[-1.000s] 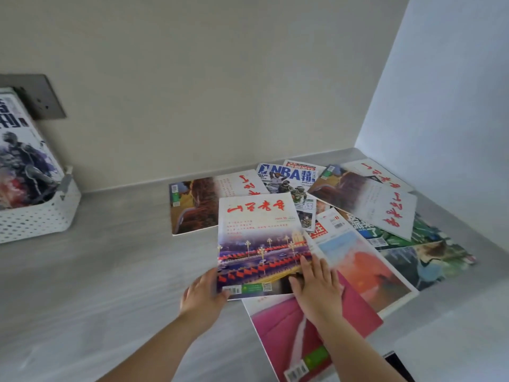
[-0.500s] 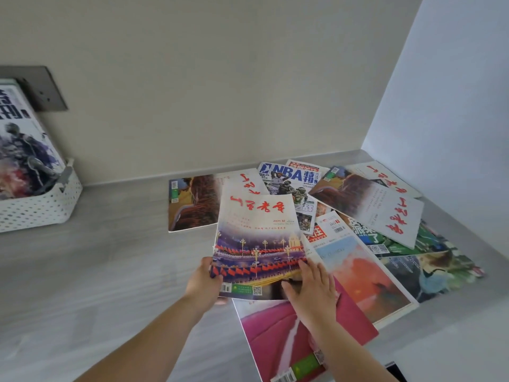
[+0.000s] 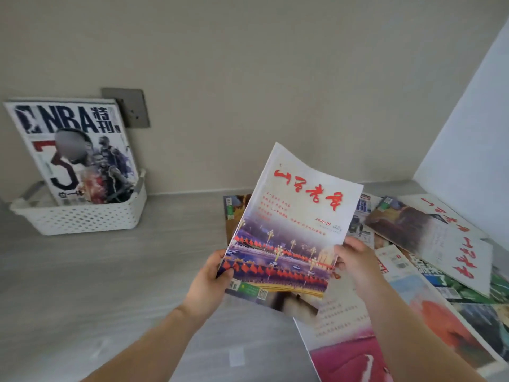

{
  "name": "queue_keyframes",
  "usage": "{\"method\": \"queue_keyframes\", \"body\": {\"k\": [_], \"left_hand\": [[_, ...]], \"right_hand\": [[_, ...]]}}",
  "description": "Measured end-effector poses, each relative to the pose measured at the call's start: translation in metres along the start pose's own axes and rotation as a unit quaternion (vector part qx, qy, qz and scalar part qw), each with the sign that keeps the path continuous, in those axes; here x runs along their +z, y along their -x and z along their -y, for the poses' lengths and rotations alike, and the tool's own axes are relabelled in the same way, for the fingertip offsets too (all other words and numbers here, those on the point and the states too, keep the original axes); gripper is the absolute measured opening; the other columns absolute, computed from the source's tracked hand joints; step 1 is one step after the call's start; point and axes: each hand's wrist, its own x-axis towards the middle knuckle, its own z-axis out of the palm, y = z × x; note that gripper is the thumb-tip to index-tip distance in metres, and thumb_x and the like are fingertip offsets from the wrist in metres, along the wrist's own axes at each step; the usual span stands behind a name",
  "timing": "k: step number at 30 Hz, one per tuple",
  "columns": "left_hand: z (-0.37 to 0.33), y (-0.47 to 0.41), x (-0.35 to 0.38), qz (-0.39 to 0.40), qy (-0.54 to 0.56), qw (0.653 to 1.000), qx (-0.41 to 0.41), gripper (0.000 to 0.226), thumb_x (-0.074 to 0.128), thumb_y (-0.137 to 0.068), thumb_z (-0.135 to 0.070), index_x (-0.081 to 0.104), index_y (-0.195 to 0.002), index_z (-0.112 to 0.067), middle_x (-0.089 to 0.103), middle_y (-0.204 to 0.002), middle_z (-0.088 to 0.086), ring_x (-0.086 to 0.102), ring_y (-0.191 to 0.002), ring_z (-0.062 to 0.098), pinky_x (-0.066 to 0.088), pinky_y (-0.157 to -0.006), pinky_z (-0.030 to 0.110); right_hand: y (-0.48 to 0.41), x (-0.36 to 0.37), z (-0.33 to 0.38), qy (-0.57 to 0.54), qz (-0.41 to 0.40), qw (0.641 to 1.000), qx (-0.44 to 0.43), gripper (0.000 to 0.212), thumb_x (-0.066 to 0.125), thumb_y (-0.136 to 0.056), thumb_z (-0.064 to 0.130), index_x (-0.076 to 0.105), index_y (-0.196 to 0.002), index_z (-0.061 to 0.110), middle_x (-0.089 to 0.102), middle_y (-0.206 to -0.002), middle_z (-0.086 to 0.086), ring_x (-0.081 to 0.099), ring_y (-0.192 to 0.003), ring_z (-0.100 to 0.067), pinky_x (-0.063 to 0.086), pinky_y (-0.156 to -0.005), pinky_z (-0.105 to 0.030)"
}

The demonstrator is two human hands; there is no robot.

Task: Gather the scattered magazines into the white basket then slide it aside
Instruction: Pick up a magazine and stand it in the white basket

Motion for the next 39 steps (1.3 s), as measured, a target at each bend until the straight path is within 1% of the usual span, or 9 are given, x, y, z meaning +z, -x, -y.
{"method": "queue_keyframes", "body": {"k": [4, 11, 14, 18, 24, 29, 32, 37, 39], "left_hand": [[0.001, -0.009, -0.054, -0.017, -0.048, 0.998, 0.023, 0.034, 0.042, -0.085, 0.010, 0.054, -0.111, -0.009, 0.060, -0.095, 0.004, 0.054, -0.087, 0.015, 0.042, -0.080, 0.020], [0.009, -0.026, -0.155, -0.065, -0.047, 0.997, 0.015, 0.025, 0.050, -0.087, -0.003, 0.053, -0.100, -0.024, 0.062, -0.078, -0.009, 0.061, -0.069, -0.007, 0.044, -0.060, 0.005], [0.015, -0.039, -0.196, -0.118, -0.062, 0.991, -0.001, 0.029, 0.050, -0.088, -0.010, 0.050, -0.115, -0.020, 0.057, -0.070, -0.007, 0.057, -0.068, 0.005, 0.043, -0.059, 0.014], [0.009, -0.055, -0.245, -0.155, -0.107, 0.982, 0.017, 0.024, 0.049, -0.088, -0.003, 0.056, -0.110, -0.006, 0.058, -0.073, -0.005, 0.055, -0.067, 0.005, 0.038, -0.050, 0.002], [-0.020, -0.094, -0.320, -0.242, -0.115, 0.961, 0.063, 0.030, 0.045, -0.082, 0.008, 0.057, -0.105, -0.006, 0.060, -0.094, 0.003, 0.056, -0.082, 0.017, 0.041, -0.061, 0.014], [-0.039, -0.133, -0.370, -0.359, -0.090, 0.924, 0.100, 0.018, 0.045, -0.083, 0.006, 0.054, -0.095, -0.003, 0.058, -0.083, 0.009, 0.051, -0.063, 0.016, 0.042, -0.057, 0.012], [-0.033, -0.156, -0.403, -0.369, -0.095, 0.922, 0.069, 0.012, 0.052, -0.084, -0.001, 0.062, -0.090, 0.001, 0.064, -0.088, 0.018, 0.057, -0.081, 0.026, 0.046, -0.076, 0.036], [-0.004, -0.173, -0.437, -0.351, -0.102, 0.930, 0.020, 0.017, 0.059, -0.080, -0.004, 0.068, -0.095, -0.004, 0.067, -0.083, 0.008, 0.061, -0.067, 0.019, 0.047, -0.065, 0.024], [0.003, -0.181, -0.439, -0.348, -0.071, 0.935, -0.004, 0.021, 0.061, -0.079, -0.004, 0.066, -0.099, -0.002, 0.068, -0.091, 0.014, 0.061, -0.071, 0.021, 0.052, -0.076, 0.034]], "right_hand": [[0.010, 0.061, 0.031, -0.010, 0.038, 0.999, -0.035, 0.029, 0.051, -0.082, -0.003, 0.059, -0.079, 0.024, 0.064, -0.090, -0.006, 0.064, -0.081, -0.026, 0.052, -0.062, -0.028], [0.023, 0.172, 0.069, -0.010, 0.050, 0.993, -0.103, 0.028, 0.051, -0.085, 0.001, 0.063, -0.077, 0.026, 0.063, -0.077, 0.008, 0.059, -0.074, -0.016, 0.050, -0.076, -0.035], [0.027, 0.216, 0.079, -0.029, 0.058, 0.991, -0.119, 0.022, 0.052, -0.084, 0.001, 0.066, -0.087, 0.019, 0.062, -0.077, 0.007, 0.059, -0.068, -0.006, 0.048, -0.073, -0.031], [0.032, 0.263, 0.104, -0.069, 0.081, 0.986, -0.127, 0.034, 0.053, -0.084, 0.003, 0.063, -0.066, 0.030, 0.066, -0.076, 0.008, 0.063, -0.062, -0.003, 0.054, -0.062, -0.025], [0.032, 0.330, 0.173, -0.082, 0.127, 0.969, -0.196, 0.028, 0.054, -0.081, -0.002, 0.070, -0.074, 0.019, 0.067, -0.062, 0.014, 0.061, -0.048, 0.004, 0.053, -0.048, -0.015], [0.026, 0.390, 0.218, -0.073, 0.138, 0.950, -0.268, 0.039, 0.056, -0.082, 0.001, 0.061, -0.059, 0.032, 0.064, -0.062, 0.017, 0.059, -0.046, 0.008, 0.049, -0.044, -0.008], [0.016, 0.425, 0.228, -0.083, 0.149, 0.947, -0.272, 0.031, 0.056, -0.083, 0.002, 0.062, -0.068, 0.029, 0.063, -0.066, 0.015, 0.058, -0.047, 0.010, 0.048, -0.045, -0.006], [0.003, 0.459, 0.213, -0.076, 0.159, 0.952, -0.250, 0.035, 0.055, -0.082, -0.001, 0.062, -0.065, 0.029, 0.063, -0.069, 0.012, 0.058, -0.047, 0.012, 0.048, -0.045, -0.006], [-0.003, 0.464, 0.205, -0.077, 0.160, 0.955, -0.239, 0.038, 0.055, -0.082, -0.003, 0.061, -0.063, 0.030, 0.062, -0.065, 0.015, 0.058, -0.047, 0.012, 0.046, -0.043, -0.005]]}}
